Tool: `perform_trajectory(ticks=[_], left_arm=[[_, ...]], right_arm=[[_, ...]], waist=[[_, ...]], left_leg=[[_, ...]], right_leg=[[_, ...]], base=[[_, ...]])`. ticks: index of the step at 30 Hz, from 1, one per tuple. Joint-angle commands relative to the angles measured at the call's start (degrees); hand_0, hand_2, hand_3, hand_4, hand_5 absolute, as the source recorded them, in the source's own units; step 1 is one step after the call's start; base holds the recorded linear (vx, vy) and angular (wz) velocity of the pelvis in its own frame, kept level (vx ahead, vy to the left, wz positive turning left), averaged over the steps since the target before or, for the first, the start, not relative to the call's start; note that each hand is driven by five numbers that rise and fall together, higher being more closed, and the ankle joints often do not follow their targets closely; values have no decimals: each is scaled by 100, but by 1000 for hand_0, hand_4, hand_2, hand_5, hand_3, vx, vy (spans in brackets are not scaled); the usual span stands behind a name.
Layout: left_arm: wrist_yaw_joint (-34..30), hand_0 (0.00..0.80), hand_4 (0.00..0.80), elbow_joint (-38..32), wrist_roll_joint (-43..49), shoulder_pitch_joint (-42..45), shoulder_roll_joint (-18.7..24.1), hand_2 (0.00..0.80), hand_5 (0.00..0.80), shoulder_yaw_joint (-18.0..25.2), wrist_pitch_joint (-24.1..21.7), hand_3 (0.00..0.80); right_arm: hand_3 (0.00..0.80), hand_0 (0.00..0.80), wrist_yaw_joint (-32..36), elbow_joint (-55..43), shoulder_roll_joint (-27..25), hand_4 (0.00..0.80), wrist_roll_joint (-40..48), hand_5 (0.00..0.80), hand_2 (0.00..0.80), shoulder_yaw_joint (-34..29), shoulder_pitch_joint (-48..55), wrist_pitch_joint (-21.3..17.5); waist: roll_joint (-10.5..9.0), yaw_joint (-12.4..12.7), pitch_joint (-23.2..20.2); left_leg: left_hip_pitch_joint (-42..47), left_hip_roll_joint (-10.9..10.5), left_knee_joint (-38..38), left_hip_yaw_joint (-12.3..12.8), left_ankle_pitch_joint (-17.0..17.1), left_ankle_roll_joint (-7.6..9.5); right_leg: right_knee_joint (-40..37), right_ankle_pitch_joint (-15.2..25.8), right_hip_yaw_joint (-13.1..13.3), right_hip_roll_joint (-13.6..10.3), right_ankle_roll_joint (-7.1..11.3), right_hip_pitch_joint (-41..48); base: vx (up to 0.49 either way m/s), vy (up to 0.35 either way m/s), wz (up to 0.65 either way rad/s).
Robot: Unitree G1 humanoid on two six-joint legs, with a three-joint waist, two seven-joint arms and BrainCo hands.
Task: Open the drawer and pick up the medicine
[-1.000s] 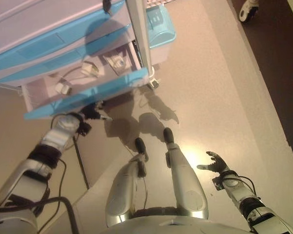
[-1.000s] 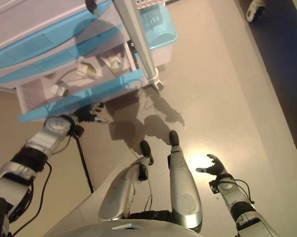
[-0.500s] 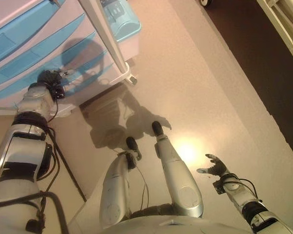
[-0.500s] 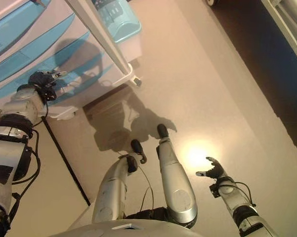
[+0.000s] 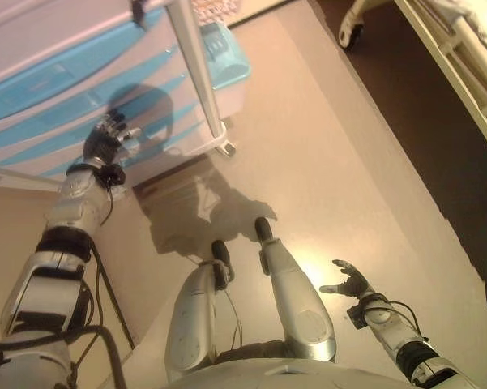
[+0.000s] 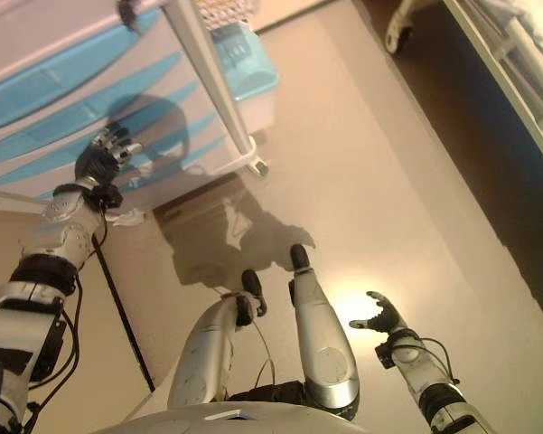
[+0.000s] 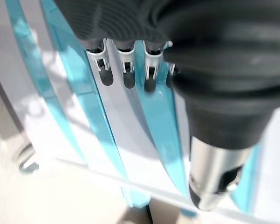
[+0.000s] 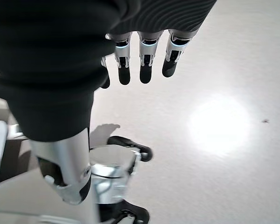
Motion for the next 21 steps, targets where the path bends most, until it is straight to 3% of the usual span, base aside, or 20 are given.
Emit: perform_trajectory(ticks=[1, 6, 10, 12, 17, 21], left_arm=[[-502, 0, 0, -181, -179, 759, -308, 0, 0, 278, -250, 0], [-876, 0, 0, -77, -55, 1921, -1167, 0, 0, 242, -290, 0], [-731, 0, 0, 431, 476, 2469, -1787, 0, 0, 103, -331, 0], [-620, 0, 0, 859, 1252, 2651, -1964, 0, 0, -27, -501, 0], [-690, 0, 0, 1651, 1570, 2932, -2263, 0, 0, -239, -542, 0], [-281, 0, 0, 2513, 2694, 3019, -2410, 0, 0, -466, -625, 0]], right_arm=[[0, 0, 213, 164, -12, 0, -117, 0, 0, -297, 376, -56], [0, 0, 459, 390, 154, 0, 154, 0, 0, -547, 472, -6], [0, 0, 758, 663, 408, 0, 614, 0, 0, -715, 522, 73], [0, 0, 879, 888, 532, 0, 685, 0, 0, -784, 540, 42], [0, 0, 1173, 1422, 711, 0, 833, 0, 0, -969, 475, 29], [0, 0, 1286, 1836, 862, 0, 907, 0, 0, -985, 350, 82]], waist=[[99, 255, -675], [234, 537, -1167], [279, 724, -1566], [287, 809, -1775], [272, 947, -2107], [204, 1033, -2302]], left_leg=[[601, -406, -637, -188, -126, 125], [1150, -472, -1335, -603, 147, 27], [1522, -482, -1748, -862, 272, -26], [1657, -463, -1909, -940, 335, -48], [1946, -427, -2262, -1020, 452, -99], [2135, -396, -2584, -1058, 584, -135]], right_leg=[[-572, -123, -112, -142, 65, 688], [-1136, -125, -392, -132, 15, 1406], [-1499, -116, -543, -97, -42, 1869], [-1631, -105, -627, -78, -65, 2043], [-1923, -73, -821, -28, -83, 2378], [-2145, -29, -963, 5, -49, 2587]], base=[[83, -34, 33], [97, -46, 35], [87, -52, 45], [50, -40, 42], [-6, -23, 28], [-32, -11, 24]])
